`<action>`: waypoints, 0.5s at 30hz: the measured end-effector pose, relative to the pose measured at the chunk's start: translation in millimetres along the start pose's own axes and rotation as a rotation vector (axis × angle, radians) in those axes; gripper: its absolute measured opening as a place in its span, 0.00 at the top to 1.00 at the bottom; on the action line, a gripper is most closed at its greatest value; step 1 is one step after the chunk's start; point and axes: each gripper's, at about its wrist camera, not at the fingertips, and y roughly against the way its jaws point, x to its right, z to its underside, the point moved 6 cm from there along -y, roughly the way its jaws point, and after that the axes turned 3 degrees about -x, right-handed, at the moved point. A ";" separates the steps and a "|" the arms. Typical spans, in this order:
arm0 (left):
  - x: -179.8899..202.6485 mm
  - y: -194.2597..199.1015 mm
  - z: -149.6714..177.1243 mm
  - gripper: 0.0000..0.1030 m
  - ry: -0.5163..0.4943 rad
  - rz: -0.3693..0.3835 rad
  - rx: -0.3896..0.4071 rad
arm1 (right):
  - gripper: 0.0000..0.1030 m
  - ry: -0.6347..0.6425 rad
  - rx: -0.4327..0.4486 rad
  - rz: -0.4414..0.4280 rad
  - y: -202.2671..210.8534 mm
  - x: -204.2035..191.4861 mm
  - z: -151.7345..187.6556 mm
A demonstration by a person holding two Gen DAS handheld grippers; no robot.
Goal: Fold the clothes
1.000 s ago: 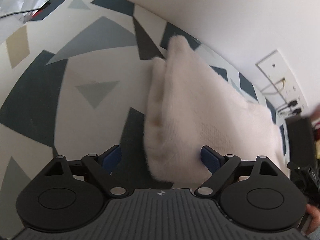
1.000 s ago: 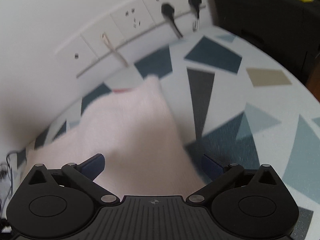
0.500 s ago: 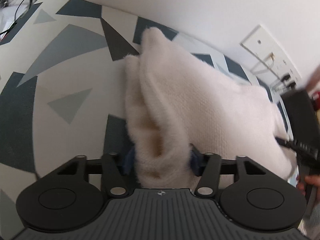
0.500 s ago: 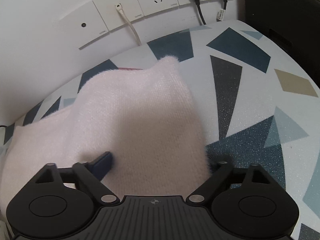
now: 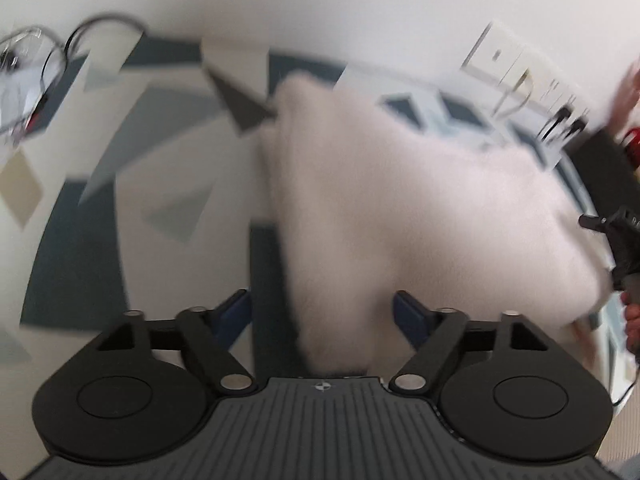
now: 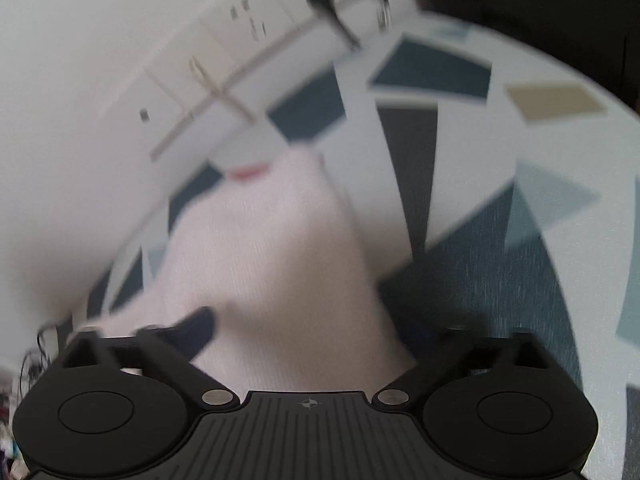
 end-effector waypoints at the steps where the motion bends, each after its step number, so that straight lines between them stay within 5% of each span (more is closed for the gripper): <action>1: 3.3 1.8 -8.0 0.11 -0.001 0.019 0.019 | 0.01 0.024 0.025 -0.008 1.9 -4.3 -4.5; 7: 12.7 -32.3 -48.0 0.06 -0.065 0.011 -0.002 | 0.01 0.119 -0.015 -0.040 -13.2 -22.8 -22.4; 15: -9.0 -58.2 -58.1 0.00 0.030 -0.006 -0.053 | 0.01 0.250 -0.088 -0.026 -35.5 -35.8 -11.1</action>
